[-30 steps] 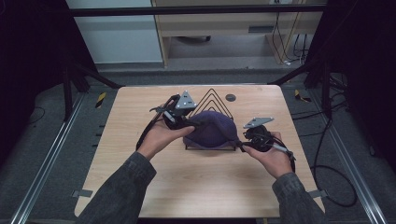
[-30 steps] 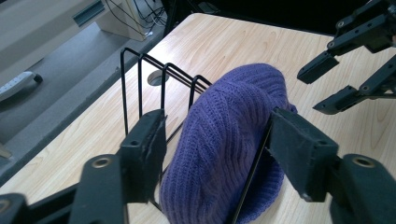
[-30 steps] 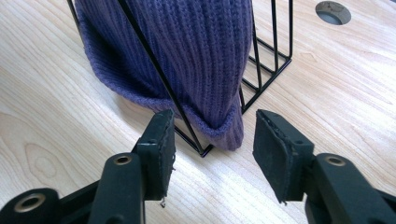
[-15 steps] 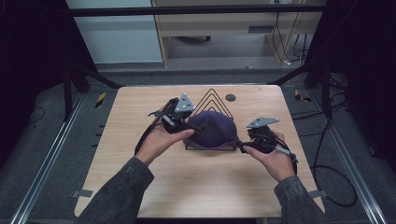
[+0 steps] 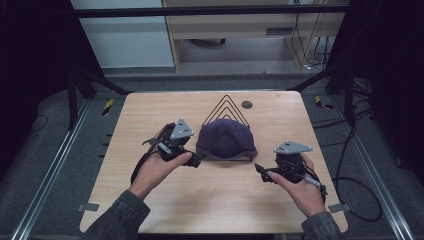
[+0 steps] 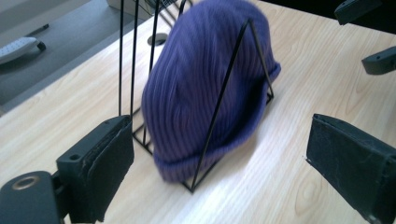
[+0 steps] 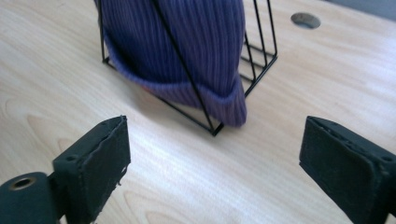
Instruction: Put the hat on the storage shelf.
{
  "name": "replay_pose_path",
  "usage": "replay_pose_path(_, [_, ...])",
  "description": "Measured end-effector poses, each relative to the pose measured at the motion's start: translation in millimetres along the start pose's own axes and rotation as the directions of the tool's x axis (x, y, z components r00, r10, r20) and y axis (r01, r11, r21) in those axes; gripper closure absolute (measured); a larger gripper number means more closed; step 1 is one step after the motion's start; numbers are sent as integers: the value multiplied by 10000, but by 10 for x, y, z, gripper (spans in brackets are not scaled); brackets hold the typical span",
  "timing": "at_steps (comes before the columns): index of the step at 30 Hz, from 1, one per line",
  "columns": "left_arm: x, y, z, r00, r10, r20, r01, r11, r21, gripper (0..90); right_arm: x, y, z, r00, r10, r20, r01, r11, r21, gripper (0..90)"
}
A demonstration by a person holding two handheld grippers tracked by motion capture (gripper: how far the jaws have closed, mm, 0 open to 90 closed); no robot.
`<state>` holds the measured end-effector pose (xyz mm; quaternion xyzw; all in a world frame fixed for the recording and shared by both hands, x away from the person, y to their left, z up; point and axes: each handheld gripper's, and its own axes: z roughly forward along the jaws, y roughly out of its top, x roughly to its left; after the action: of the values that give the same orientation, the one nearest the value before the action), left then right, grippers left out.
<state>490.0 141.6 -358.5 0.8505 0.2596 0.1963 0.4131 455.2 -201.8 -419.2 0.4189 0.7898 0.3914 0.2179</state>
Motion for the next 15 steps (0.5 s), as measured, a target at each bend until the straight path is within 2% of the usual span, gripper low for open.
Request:
replay_pose_path(4, [87,-225,-78,9997,-251,12,250,9996,152,52,-46,-125,50,9998,-68,-159,73,9996,279,71])
replay_pose_path(9, [205,-527,-143,9980,-593,-214,603,9969,514,48,-99,-230,117,9995,-27,-315,45,9983,578,71])
replay_pose_path(13, [281,-829,-162,9944,-966,-434,1005,9901,985,48,-134,-344,177,9998,53,-198,-33,9953,964,97])
replay_pose_path(15, [321,-991,-150,9911,-1207,-564,1271,9835,1289,49,-181,-411,213,9998,202,-83,-191,9921,1237,111])
